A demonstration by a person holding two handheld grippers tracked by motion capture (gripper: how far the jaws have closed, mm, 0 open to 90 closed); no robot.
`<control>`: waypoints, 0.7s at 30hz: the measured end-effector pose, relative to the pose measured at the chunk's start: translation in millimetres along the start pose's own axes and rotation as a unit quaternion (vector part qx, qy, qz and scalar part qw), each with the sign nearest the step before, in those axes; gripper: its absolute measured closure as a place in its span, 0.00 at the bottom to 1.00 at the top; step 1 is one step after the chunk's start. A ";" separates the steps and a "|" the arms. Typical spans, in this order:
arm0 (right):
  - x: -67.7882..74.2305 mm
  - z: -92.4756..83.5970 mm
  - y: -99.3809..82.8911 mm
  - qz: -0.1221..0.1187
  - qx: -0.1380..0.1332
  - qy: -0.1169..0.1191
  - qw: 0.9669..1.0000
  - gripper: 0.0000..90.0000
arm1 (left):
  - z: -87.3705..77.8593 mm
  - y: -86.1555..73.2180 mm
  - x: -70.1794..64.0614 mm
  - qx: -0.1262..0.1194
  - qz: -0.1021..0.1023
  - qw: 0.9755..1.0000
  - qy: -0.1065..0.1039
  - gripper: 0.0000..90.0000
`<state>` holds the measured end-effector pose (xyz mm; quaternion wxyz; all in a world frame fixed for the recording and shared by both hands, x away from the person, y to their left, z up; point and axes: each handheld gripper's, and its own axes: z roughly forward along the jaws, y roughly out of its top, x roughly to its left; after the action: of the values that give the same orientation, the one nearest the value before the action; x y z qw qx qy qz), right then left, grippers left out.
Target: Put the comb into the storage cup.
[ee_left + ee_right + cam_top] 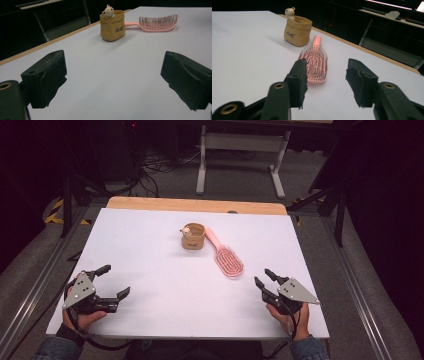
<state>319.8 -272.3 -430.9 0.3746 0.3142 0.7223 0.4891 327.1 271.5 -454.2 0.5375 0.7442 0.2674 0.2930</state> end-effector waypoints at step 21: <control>-58.0 109.8 52.7 -0.057 0.092 0.091 0.990 1.00 | 2.5 -5.0 -2.7 0.015 0.001 1.000 -0.010 0.09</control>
<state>447.8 -251.1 -394.1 0.3038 0.2602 0.8119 0.4251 326.6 269.4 -460.1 0.5286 0.7551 0.2658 0.2824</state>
